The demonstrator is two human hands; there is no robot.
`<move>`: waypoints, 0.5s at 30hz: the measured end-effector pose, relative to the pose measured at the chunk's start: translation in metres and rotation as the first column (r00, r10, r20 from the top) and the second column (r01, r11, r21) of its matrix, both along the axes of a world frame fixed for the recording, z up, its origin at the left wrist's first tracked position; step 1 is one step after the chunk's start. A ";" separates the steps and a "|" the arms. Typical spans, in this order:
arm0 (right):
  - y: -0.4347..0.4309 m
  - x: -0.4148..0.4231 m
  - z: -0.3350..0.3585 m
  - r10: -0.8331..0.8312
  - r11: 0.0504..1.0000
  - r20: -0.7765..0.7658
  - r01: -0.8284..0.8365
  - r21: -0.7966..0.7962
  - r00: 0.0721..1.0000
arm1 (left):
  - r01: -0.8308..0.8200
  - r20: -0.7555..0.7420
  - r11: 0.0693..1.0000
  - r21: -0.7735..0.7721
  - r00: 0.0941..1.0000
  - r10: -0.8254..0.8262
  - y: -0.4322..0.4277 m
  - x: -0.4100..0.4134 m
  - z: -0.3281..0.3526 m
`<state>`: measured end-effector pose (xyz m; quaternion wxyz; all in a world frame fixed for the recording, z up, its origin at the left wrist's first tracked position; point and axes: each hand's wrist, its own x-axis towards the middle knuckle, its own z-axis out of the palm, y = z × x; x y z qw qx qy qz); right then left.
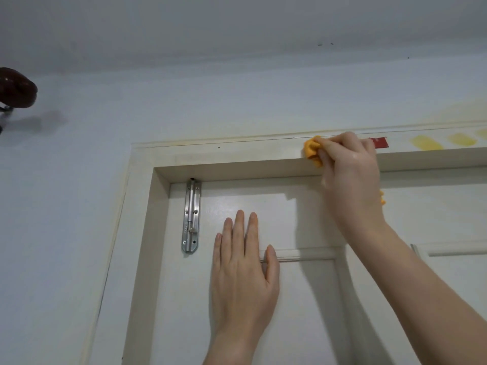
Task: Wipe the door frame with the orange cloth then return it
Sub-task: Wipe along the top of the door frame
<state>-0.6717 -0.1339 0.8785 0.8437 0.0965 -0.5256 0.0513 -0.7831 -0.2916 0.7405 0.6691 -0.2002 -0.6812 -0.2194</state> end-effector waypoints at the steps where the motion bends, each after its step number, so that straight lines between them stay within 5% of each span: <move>1: 0.005 0.001 -0.004 0.007 1.000 -0.017 -0.008 -0.025 1.000 | 0.000 -0.003 1.000 0.000 1.000 0.000 0.000 0.000 0.000; 7: -0.012 -0.007 -0.013 -0.008 0.999 0.000 0.008 0.053 1.000 | -0.012 -0.008 1.000 0.016 1.000 0.012 0.002 -0.002 0.002; 15: 0.010 -0.001 -0.024 -0.017 0.996 -0.063 0.011 -0.087 0.998 | -0.015 -0.022 1.000 0.005 1.000 0.015 0.003 -0.007 0.003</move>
